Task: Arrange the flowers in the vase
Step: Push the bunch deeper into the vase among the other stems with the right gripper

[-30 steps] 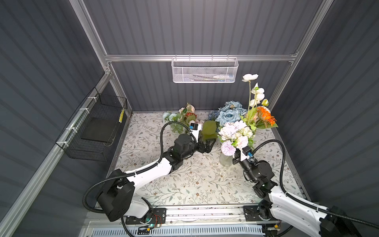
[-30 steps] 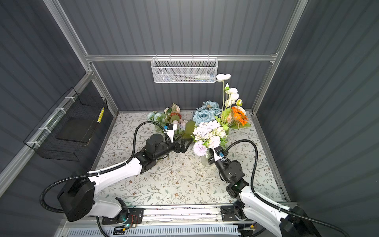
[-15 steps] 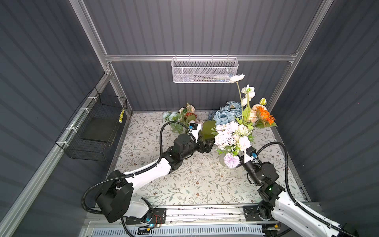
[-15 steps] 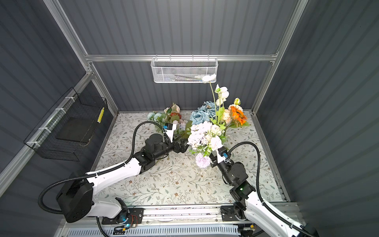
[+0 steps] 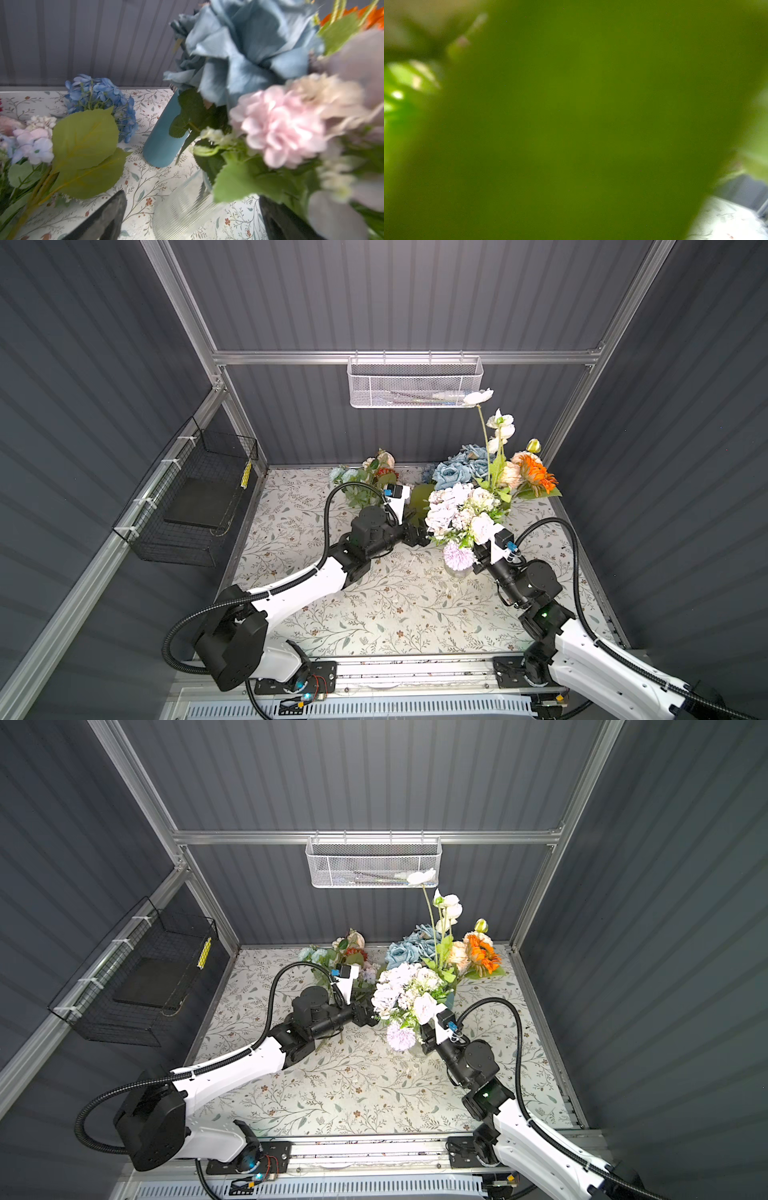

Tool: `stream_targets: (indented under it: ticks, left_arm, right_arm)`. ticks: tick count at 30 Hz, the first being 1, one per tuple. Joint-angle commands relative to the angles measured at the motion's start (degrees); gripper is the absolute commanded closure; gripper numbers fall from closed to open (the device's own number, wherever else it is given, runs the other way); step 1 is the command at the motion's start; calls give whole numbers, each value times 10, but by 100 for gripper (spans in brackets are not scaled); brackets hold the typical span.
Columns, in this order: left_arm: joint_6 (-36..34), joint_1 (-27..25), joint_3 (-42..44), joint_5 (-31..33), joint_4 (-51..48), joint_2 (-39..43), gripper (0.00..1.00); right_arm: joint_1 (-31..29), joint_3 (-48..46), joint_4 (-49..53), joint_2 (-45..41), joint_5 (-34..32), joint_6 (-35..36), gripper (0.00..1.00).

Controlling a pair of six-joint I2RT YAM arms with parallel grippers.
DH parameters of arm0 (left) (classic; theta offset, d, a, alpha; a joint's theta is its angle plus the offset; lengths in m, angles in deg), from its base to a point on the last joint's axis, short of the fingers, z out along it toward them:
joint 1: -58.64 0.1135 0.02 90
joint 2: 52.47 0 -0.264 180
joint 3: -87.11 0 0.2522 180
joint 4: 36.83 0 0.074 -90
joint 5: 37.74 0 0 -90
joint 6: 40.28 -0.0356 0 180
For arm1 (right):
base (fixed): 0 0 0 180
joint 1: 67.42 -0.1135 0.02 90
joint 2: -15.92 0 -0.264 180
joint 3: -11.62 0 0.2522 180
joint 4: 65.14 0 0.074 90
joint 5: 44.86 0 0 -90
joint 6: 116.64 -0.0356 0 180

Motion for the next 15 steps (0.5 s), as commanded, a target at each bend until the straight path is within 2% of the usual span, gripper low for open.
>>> stream_targets:
  ticks: [1,6,15]
  left_arm:
    - [7,5,-26,-23,17,5,1]
    - [4,5,-23,-16,7,12,1]
    - [1,5,-12,-2,-2,12,1]
  right_arm:
    - [-1,5,-43,-5,-4,-16,84]
    - [-1,-13,-52,-22,-4,-46,100]
    - [-1,-49,-70,-3,-32,-63,100]
